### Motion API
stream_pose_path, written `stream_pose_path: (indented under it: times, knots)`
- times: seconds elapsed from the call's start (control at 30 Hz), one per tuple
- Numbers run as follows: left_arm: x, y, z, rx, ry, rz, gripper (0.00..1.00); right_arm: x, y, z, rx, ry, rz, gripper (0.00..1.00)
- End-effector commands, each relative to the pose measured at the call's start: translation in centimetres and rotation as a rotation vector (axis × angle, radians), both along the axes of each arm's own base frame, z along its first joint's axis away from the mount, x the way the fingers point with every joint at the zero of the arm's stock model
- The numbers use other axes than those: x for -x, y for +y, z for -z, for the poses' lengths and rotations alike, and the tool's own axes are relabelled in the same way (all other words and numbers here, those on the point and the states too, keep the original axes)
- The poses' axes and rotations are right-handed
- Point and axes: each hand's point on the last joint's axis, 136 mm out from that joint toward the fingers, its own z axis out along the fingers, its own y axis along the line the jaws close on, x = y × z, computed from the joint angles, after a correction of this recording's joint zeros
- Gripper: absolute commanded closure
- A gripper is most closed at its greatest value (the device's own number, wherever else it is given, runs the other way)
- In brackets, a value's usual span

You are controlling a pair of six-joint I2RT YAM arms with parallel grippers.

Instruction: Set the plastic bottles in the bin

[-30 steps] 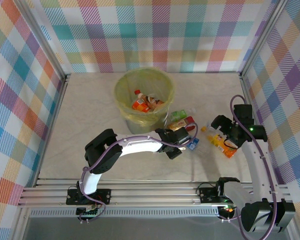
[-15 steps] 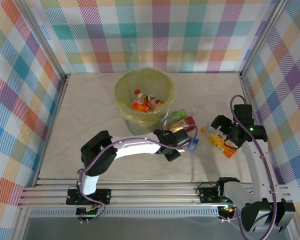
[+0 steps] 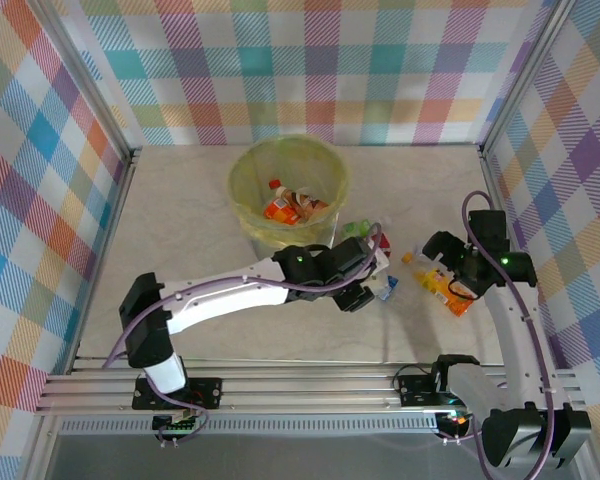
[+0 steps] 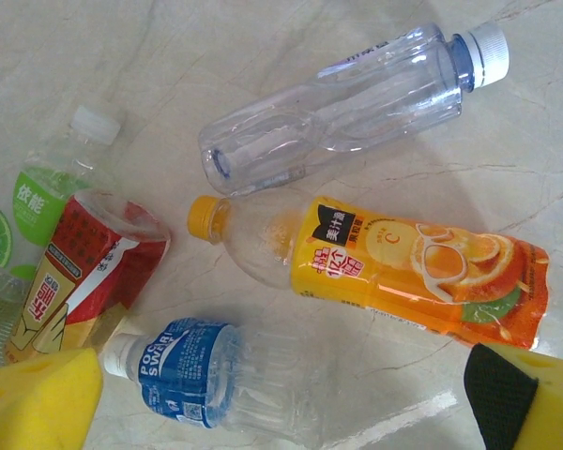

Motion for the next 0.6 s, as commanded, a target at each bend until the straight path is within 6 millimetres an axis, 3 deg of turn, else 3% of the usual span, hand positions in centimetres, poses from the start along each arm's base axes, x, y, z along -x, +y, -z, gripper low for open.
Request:
stream_pose_path:
  times: [0.0, 0.17, 0.27, 0.43, 0.57]
  knots:
    - [0.6, -0.8, -7.8, 0.195, -0.044, 0.018, 0.77, 0.3, -0.3, -2.1, 0.012, -0.045, 0.009, 0.0]
    - [0.1, -0.8, -14.7, 0.329, -0.134, 0.029, 0.77, 0.6, -0.4, -2.9, 0.016, -0.063, 0.011, 0.0]
    - [-1.1, -0.1, -18.4, 0.386, -0.196, 0.001, 0.76, 0.8, -0.3, -3.3, 0.016, -0.074, 0.011, 0.0]
    - [-4.8, 1.9, -22.4, 0.441, -0.272, -0.086, 0.76, 0.9, -0.1, -3.4, 0.006, -0.082, 0.001, 0.0]
    - [-9.0, 4.3, -23.7, 0.432, -0.316, -0.187, 0.76, 0.8, 0.4, -3.5, -0.013, -0.085, -0.02, 0.0]
